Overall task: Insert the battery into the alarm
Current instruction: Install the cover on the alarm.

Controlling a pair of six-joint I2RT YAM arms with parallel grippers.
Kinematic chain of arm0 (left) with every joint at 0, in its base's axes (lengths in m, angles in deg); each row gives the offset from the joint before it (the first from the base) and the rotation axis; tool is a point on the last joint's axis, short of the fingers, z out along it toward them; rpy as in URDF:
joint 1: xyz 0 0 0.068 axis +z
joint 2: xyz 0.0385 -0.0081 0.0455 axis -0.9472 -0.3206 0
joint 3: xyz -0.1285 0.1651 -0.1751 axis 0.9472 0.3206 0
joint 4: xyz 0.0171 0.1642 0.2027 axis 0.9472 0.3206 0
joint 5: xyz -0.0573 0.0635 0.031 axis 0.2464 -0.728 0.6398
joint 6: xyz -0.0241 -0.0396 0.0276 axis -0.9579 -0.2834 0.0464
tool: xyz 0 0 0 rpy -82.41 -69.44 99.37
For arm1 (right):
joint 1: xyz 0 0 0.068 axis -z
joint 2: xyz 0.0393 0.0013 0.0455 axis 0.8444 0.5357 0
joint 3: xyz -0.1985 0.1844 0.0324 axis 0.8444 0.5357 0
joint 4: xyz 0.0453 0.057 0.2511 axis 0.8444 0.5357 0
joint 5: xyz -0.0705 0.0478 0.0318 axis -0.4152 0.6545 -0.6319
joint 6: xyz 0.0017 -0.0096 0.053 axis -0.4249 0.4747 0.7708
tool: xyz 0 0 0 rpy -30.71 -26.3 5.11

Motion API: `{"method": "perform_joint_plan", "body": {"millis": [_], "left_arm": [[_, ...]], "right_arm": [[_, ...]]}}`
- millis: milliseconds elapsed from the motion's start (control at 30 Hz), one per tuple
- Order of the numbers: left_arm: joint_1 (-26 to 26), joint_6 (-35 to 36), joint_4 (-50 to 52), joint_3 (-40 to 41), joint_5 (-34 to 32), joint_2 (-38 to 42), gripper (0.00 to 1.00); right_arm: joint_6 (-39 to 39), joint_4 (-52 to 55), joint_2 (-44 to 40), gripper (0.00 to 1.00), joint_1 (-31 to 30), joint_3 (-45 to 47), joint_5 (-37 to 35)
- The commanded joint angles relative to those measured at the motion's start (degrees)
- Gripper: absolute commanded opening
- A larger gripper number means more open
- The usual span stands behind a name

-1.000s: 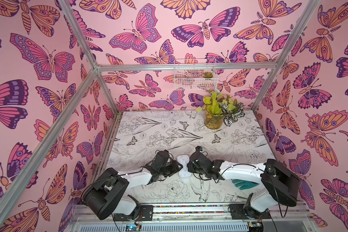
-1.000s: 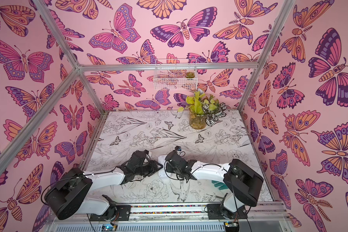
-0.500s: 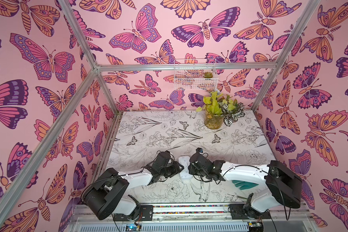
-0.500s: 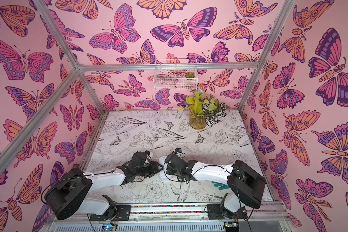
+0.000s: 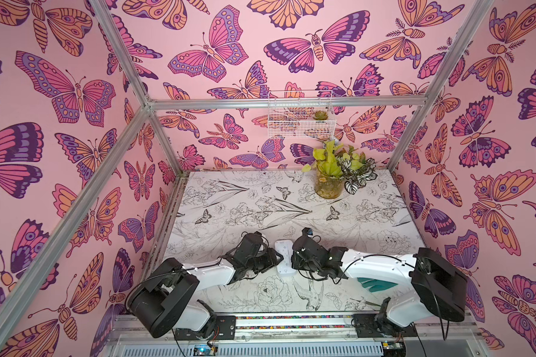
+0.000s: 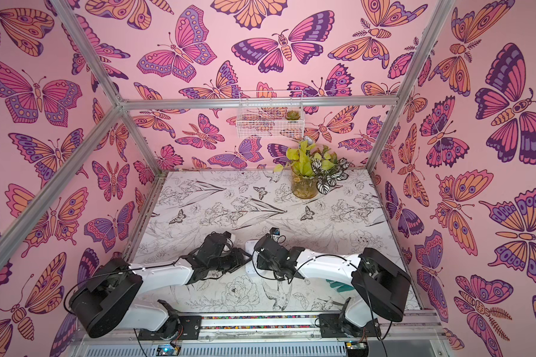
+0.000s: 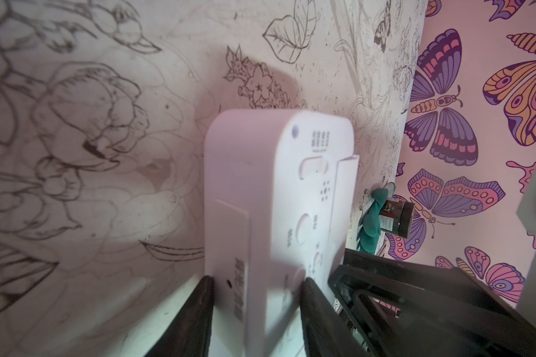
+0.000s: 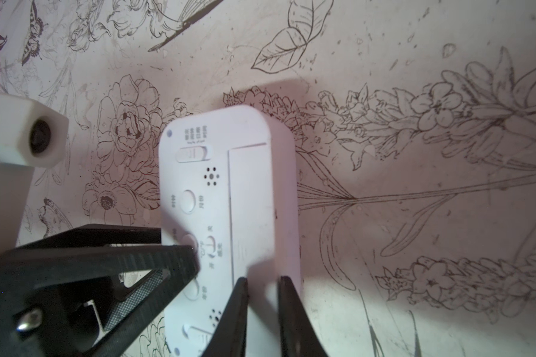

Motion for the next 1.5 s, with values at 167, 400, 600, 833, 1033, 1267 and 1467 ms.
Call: {"method": "perform_joint_plan", "body": {"millis": [167, 400, 600, 833, 1033, 1267, 1467], "left_arm": [[-1.1, 0.2, 1.3, -1.4, 2.2, -2.4, 0.46], [-0.8, 0.4, 2.8, -0.3, 0.2, -1.4, 0.46], [-0.6, 0.3, 2.9, -0.4, 0.5, -2.1, 0.46], [-0.6, 0.4, 2.7, -1.0, 1.5, -2.7, 0.46], [-1.2, -0.3, 1.0, -1.5, 2.7, -3.1, 0.46], [-1.3, -1.4, -1.8, -0.5, 3.4, -2.7, 0.46], [0.7, -0.3, 3.6, 0.1, 0.9, 1.3, 0.48]], "right_arm": [[0.2, -1.9, 5.8, 0.21, -3.3, -3.6, 5.1], [1.2, -0.7, 1.4, 0.24, -1.9, 0.2, 2.6], [0.6, 1.5, -0.3, 0.23, -1.9, 0.6, 1.9], [-0.1, 2.3, 0.5, 0.17, -3.3, -1.0, 1.4], [-0.3, 0.7, 7.1, 0.15, -5.2, -4.9, 3.9], [-0.6, 1.4, 6.4, 0.16, -5.2, -4.9, 2.5], [-1.4, 10.4, -1.6, 0.32, -4.5, -3.6, -6.9]]}}
